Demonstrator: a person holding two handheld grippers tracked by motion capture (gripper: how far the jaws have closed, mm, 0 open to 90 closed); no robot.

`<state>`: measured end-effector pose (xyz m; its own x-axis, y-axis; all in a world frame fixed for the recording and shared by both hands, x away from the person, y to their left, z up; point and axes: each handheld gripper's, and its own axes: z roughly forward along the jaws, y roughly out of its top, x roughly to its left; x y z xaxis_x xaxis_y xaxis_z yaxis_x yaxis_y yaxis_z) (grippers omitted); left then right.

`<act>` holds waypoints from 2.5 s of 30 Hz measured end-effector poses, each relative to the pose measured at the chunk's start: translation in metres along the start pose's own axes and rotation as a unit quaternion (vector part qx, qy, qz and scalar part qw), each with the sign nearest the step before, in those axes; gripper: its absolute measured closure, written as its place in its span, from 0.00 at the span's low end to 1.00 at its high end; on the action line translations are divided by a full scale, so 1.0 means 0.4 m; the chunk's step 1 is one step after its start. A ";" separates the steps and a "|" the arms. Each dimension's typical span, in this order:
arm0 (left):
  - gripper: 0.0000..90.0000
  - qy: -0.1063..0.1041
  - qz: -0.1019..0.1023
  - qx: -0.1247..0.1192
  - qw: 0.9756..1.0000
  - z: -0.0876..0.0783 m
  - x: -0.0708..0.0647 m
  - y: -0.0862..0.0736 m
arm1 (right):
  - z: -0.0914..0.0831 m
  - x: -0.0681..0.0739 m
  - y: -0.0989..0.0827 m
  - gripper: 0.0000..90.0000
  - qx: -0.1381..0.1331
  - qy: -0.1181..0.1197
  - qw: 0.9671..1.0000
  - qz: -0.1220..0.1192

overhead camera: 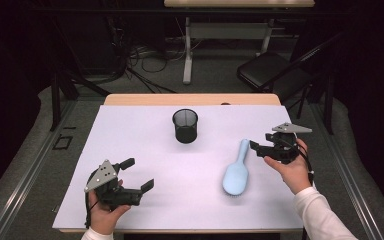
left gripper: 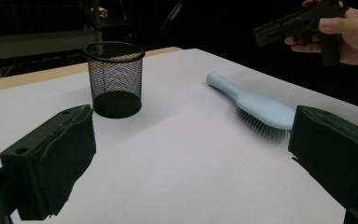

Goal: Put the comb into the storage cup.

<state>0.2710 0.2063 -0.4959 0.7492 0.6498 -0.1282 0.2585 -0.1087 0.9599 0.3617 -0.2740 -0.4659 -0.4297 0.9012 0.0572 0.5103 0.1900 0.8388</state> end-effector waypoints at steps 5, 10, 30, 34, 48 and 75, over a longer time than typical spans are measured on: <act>0.01 -0.005 0.000 -0.005 1.000 0.005 0.004 0.004 | 0.012 0.005 0.008 0.36 0.004 -0.009 1.000 -0.002; 0.01 -0.009 -0.004 -0.003 1.000 0.011 0.014 0.004 | 0.025 -0.001 0.019 0.41 0.009 -0.012 1.000 0.004; 0.02 0.002 -0.001 0.001 1.000 0.006 0.011 -0.003 | 0.129 -0.037 0.036 0.88 0.070 -0.012 0.997 0.031; 0.02 0.002 0.002 0.006 1.000 0.011 0.013 -0.003 | 0.155 -0.039 0.030 0.95 0.082 0.003 0.996 0.040; 0.02 -0.001 0.003 0.009 1.000 0.019 0.010 -0.004 | 0.232 -0.011 0.022 1.00 0.107 0.015 0.994 0.032; 0.02 -0.001 0.007 0.008 1.000 0.020 0.017 -0.005 | 0.294 0.002 0.004 1.00 0.144 -0.006 0.989 0.022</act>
<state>0.2805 0.2051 -0.5005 0.7534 0.6473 -0.1158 0.2585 -0.1296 0.9573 0.4498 -0.2271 -0.5280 -0.3933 0.9157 0.0822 0.7200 0.2511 0.6469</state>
